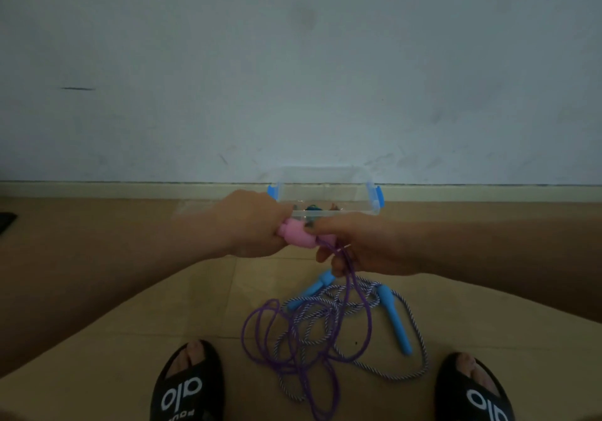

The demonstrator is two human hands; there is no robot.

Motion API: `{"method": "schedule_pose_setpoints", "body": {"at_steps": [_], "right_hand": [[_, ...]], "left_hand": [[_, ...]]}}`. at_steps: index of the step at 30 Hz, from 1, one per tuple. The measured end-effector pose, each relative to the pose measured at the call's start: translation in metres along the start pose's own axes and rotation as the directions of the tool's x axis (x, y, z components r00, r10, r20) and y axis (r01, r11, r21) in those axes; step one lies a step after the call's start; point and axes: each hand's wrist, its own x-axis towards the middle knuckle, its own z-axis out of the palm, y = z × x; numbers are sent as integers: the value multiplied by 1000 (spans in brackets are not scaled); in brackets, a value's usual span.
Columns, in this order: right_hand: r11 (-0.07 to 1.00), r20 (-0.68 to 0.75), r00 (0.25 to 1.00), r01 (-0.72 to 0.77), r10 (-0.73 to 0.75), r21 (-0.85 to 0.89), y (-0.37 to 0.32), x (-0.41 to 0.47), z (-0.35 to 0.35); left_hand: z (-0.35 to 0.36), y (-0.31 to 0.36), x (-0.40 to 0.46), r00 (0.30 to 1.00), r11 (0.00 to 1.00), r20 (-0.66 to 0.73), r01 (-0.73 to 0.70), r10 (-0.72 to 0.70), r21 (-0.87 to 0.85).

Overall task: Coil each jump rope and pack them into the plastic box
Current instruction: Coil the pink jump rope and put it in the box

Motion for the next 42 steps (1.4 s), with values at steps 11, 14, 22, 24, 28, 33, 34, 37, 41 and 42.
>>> {"method": "schedule_pose_setpoints", "body": {"at_steps": [11,14,22,24,28,33,34,37,41,42], "right_hand": [[981,-186,967,154,-175,-120,-5,25,4],[974,-143,974,151,-176,-169,-7,24,-1],[878,-215,969,2,-119,-480,-4,28,-12],[867,-234,966,-24,-108,-497,-7,26,-14],[883,-122,992,-35,-25,-468,-5,25,-6],[985,-37,995,88,-94,-147,-2,16,-11],[988,-44,994,97,-103,-120,-2,15,-12],[983,-61,990,115,-124,-140,-3,13,-13],[970,-109,980,142,-166,-200,-2,13,-16],[965,-129,974,154,-184,-213,-2,14,-17]], "left_hand": [[4,4,10,987,904,-120,-150,110,-401],[7,1,10,998,939,-46,-50,37,-341],[7,11,14,1000,971,22,20,-16,-238],[6,11,15,999,979,12,43,-41,-198],[8,11,13,994,990,-54,84,-90,-109],[14,15,7,987,973,-121,79,-107,-218],[14,16,6,986,968,-129,77,-110,-240],[10,16,5,986,954,-137,52,-97,-295],[7,16,4,990,944,-133,5,-52,-330],[6,17,4,990,944,-133,8,-54,-329]]}}
